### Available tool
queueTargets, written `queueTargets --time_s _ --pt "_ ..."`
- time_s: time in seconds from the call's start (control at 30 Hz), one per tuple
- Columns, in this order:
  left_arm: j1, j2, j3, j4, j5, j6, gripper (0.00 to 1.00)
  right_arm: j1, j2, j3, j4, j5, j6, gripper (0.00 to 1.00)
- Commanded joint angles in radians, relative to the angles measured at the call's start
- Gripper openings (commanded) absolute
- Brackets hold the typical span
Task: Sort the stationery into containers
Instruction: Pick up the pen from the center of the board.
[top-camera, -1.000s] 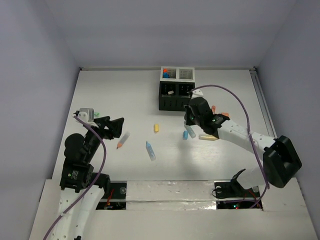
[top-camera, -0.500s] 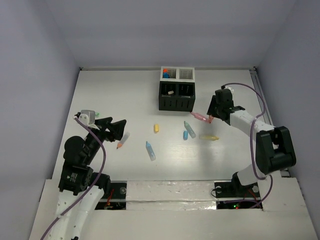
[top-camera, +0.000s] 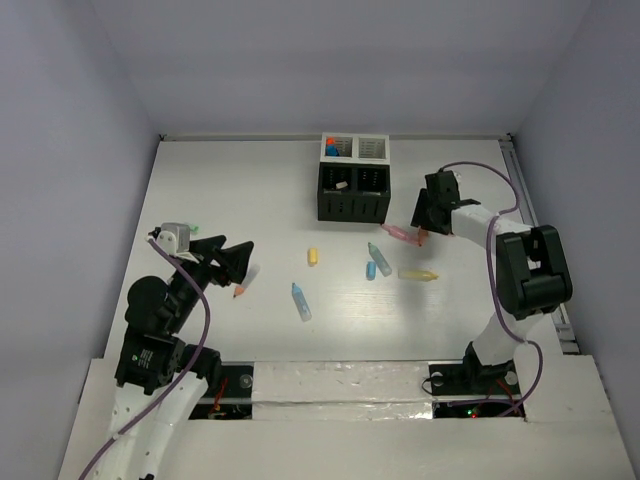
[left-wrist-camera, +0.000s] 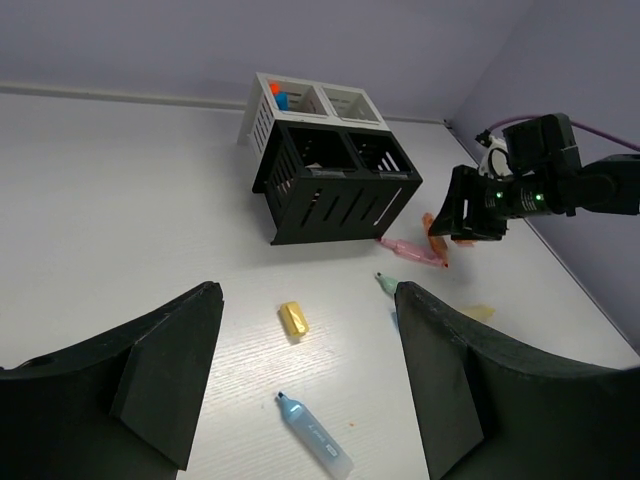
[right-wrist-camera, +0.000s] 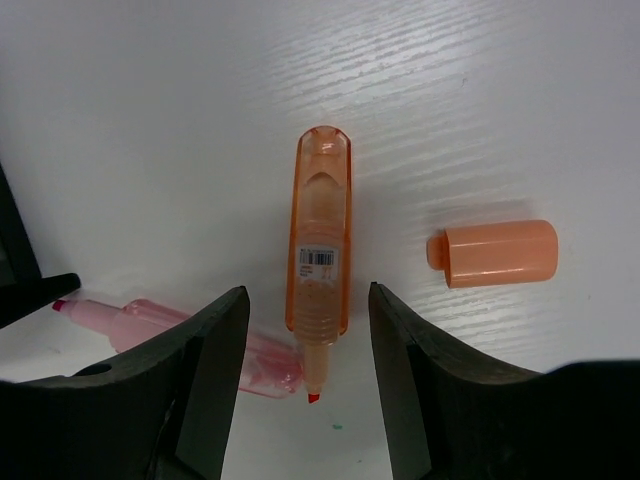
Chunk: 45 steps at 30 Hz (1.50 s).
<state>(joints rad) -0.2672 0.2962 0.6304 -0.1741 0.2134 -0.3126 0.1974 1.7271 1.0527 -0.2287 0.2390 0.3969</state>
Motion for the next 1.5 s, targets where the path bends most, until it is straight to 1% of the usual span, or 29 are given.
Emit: queueTargets --time_s 0.0,0.27,0.43,0.73,0.83,0.87,0.93,0.97,1.07,1.23,1.37,1.47 --pt "-0.006 -0.014 0.006 0.036 -0.006 0.004 0.67 -0.001 0.044 0.071 -0.04 0.008 -0.013 0.58" --pt "-0.006 -0.015 0.006 0.033 -0.009 0.006 0.67 -0.001 0.127 0.184 -0.093 0.095 -0.047 0.59" --pt "-0.006 -0.015 0.006 0.035 -0.009 0.004 0.67 -0.001 0.187 0.242 -0.132 0.109 -0.061 0.59" --pt "-0.006 -0.012 0.006 0.033 -0.012 0.004 0.67 -0.01 0.25 0.319 -0.159 0.137 -0.076 0.55" --pt "-0.006 -0.011 0.006 0.035 -0.012 0.006 0.67 -0.01 0.259 0.332 -0.159 0.129 -0.078 0.52" --pt "-0.006 -0.011 0.006 0.035 -0.011 0.006 0.67 -0.01 0.261 0.334 -0.158 0.129 -0.078 0.48" --pt "-0.006 -0.009 0.006 0.035 -0.011 0.004 0.67 -0.019 0.264 0.336 -0.161 0.129 -0.078 0.43" --pt "-0.006 -0.008 0.006 0.035 -0.012 0.006 0.67 -0.019 0.262 0.336 -0.161 0.129 -0.078 0.38" --pt "-0.006 -0.009 0.006 0.035 -0.011 0.006 0.67 -0.019 0.25 0.325 -0.149 0.137 -0.076 0.33" --pt "-0.006 -0.005 0.006 0.035 -0.012 0.004 0.67 -0.019 0.212 0.293 -0.088 0.154 -0.081 0.31" --pt "-0.006 -0.005 0.006 0.036 -0.012 0.006 0.67 -0.019 0.131 0.231 -0.011 0.155 -0.092 0.3" --pt "-0.006 0.003 0.006 0.035 -0.011 0.004 0.67 0.0 0.019 0.179 0.034 0.142 -0.098 0.29"
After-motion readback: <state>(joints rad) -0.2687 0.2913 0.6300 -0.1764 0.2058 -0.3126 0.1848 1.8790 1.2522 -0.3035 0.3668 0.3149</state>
